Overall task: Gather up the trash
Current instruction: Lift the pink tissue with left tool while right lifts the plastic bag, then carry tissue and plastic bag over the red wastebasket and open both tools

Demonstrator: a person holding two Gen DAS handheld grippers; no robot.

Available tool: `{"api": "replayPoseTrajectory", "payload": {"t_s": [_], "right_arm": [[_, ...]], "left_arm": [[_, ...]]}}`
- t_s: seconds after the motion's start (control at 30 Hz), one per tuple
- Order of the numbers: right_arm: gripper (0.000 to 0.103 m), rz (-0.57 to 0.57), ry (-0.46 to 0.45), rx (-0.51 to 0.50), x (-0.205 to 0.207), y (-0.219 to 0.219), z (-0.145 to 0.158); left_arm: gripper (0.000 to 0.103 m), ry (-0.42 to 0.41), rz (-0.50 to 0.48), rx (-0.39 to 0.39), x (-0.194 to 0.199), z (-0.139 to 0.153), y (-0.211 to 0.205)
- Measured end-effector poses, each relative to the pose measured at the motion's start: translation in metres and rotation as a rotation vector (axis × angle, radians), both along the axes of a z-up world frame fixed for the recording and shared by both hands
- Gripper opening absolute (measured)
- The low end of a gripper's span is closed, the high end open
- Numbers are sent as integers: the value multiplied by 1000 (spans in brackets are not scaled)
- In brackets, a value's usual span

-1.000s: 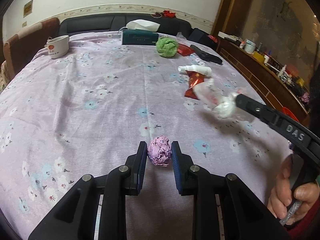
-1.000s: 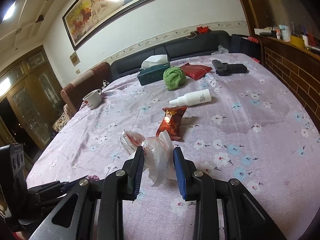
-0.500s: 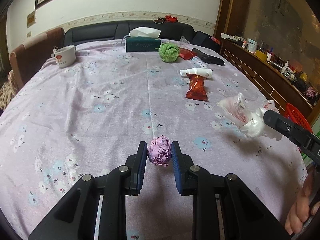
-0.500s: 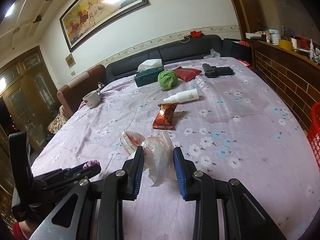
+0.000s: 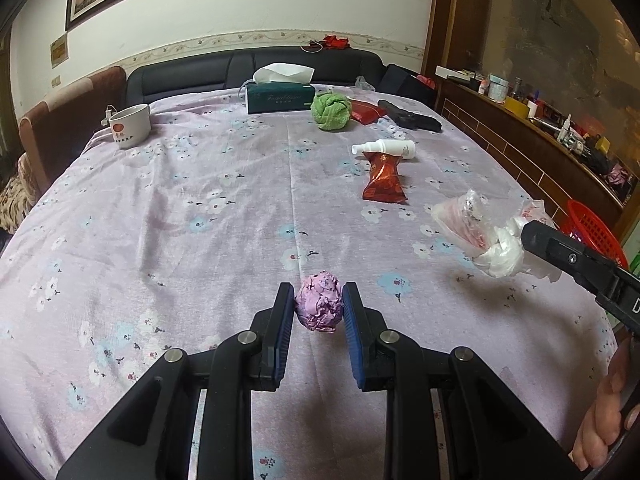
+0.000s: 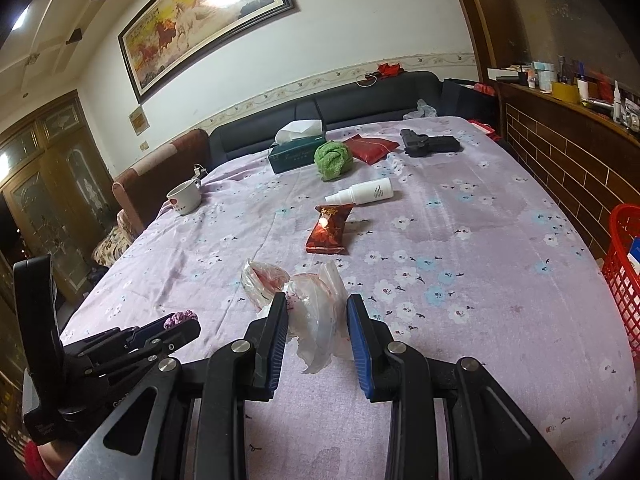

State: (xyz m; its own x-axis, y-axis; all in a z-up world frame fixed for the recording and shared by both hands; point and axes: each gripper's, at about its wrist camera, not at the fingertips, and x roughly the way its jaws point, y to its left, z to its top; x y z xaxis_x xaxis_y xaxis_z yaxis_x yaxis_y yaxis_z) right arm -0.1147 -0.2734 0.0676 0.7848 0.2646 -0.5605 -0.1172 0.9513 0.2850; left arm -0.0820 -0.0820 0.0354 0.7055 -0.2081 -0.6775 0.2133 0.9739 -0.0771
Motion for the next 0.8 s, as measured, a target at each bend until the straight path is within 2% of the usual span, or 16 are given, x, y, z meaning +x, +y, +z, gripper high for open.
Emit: {"api": "replayPoseTrajectory", "payload": {"t_s": [0.3,0.43,0.57,0.8], "right_arm": [[32,-34,-13,24,-8,-15,7],[32,-78,-26,53,-15,-39,13],[32,-142,-49,76,-27,-72,23],[32,-314,-103,87,-65,-151,41]], "left_arm": [[23,-5,-49,1,-3,11,-19],[23,17,-130,-73,-2,22,-31],[23,47,-203,-140,-2,32,-43],[23,42,-316,-115,2,55,-100]]}}
